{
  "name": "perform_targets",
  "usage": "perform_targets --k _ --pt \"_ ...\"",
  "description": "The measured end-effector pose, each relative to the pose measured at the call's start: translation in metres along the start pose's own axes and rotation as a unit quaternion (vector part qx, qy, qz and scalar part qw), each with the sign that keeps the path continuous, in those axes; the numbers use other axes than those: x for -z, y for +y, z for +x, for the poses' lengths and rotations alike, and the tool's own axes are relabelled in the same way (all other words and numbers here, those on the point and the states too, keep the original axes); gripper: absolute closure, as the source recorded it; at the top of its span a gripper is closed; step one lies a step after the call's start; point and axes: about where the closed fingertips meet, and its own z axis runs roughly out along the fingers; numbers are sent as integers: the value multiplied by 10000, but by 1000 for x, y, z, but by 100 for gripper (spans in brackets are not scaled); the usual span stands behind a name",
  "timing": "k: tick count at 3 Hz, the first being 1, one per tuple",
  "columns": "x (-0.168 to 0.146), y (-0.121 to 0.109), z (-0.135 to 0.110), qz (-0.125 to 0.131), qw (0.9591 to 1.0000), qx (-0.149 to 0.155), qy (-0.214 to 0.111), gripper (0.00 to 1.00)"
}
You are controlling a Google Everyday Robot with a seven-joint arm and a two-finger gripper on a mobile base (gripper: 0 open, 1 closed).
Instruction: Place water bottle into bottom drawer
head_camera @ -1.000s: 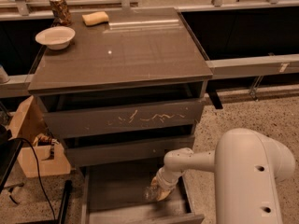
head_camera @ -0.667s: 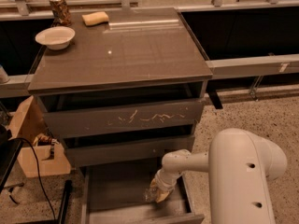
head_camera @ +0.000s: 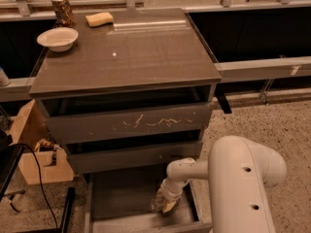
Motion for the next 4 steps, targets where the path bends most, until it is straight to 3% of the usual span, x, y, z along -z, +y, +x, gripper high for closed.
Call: perform_targets --k 2,3,4 --pt "-16 6 9 -98 9988 -150 -465 100" --pt "-17 6 9 -113 9988 -144 -462 100" --pt "-20 7 10 -197 9988 -137 -423 74"
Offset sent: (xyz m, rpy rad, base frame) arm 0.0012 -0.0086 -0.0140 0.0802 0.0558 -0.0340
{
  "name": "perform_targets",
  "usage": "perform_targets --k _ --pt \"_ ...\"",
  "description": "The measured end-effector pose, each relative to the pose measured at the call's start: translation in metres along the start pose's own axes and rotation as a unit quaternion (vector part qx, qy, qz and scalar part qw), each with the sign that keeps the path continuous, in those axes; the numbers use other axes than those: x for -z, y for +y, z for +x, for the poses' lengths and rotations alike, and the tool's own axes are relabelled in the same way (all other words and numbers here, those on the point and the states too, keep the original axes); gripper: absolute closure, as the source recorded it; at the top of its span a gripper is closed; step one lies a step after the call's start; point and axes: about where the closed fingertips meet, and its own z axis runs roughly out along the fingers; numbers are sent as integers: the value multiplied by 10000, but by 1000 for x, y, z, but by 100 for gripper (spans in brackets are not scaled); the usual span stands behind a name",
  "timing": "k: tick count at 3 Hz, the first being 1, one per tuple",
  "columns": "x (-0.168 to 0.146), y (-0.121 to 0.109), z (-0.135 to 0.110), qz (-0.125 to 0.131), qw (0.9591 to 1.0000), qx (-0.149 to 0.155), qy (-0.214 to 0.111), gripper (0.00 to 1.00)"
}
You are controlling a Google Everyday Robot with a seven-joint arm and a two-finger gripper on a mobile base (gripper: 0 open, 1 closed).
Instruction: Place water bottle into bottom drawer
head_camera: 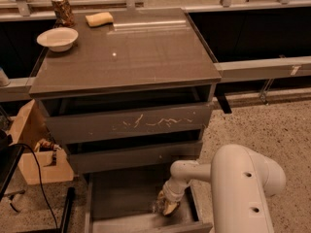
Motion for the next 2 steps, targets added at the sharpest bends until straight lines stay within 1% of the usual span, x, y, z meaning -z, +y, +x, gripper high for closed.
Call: perform_targets --k 1,2 --pt "0 0 0 -8 10000 -2 4 52" --pt "-2 -1 1 -47 10000 -22 22 48"
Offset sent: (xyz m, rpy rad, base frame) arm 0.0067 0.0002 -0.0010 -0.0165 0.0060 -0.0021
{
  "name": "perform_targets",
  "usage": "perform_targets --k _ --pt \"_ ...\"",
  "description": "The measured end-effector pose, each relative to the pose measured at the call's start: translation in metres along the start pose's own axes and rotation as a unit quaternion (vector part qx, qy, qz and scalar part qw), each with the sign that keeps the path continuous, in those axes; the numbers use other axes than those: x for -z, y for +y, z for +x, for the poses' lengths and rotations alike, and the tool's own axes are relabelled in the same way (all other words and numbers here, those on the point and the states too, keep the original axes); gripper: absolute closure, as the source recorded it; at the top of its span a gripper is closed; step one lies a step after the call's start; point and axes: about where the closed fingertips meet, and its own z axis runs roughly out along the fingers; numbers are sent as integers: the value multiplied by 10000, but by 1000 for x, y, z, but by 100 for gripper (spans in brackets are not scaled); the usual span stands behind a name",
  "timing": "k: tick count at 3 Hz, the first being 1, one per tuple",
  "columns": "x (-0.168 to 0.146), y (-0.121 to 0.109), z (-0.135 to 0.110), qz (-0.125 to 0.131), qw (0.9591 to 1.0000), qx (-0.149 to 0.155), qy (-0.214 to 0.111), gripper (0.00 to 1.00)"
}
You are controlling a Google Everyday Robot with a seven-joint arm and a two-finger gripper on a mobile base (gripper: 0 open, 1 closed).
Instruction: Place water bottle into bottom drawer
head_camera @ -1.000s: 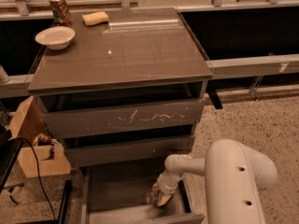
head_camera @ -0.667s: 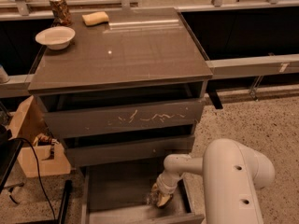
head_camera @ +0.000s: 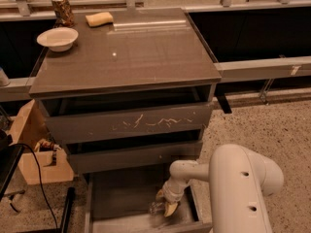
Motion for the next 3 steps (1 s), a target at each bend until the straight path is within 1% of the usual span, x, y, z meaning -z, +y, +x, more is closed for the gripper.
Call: perform_targets --k 1,2,3 --pt "-2 -1 0 -28 10000 -3 36 53" --pt "-6 -1 1 -81 9999 -2 102 60" --pt "-11 -5 3 -129 9998 -8 134 46"
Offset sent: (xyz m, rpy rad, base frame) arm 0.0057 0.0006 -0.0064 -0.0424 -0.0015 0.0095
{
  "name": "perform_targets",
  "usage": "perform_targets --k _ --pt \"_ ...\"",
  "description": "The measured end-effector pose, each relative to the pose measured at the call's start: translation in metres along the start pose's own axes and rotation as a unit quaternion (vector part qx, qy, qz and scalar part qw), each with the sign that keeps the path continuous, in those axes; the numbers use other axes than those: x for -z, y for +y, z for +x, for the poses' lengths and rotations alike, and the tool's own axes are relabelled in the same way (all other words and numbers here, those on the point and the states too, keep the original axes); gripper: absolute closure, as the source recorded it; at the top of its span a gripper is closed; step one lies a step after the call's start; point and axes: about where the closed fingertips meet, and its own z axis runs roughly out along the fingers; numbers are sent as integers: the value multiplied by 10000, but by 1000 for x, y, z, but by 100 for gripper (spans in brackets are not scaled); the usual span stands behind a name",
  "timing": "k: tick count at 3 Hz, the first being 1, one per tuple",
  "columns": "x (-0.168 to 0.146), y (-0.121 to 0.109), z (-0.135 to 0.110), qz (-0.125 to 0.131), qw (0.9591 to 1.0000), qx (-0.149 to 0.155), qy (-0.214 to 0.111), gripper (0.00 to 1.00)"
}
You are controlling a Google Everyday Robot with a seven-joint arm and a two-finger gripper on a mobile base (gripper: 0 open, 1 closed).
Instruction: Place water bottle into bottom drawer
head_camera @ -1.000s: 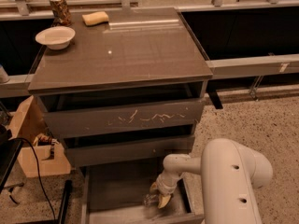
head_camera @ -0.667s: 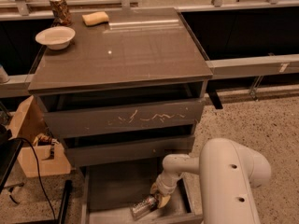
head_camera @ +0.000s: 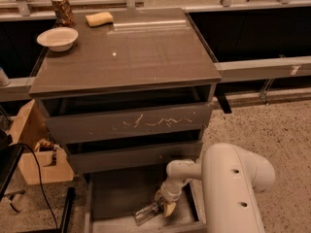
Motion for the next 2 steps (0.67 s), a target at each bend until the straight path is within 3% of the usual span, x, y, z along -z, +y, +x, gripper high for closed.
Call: perform_targets --k 2 --pt "-2 -1 1 -36 10000 -20 3 0"
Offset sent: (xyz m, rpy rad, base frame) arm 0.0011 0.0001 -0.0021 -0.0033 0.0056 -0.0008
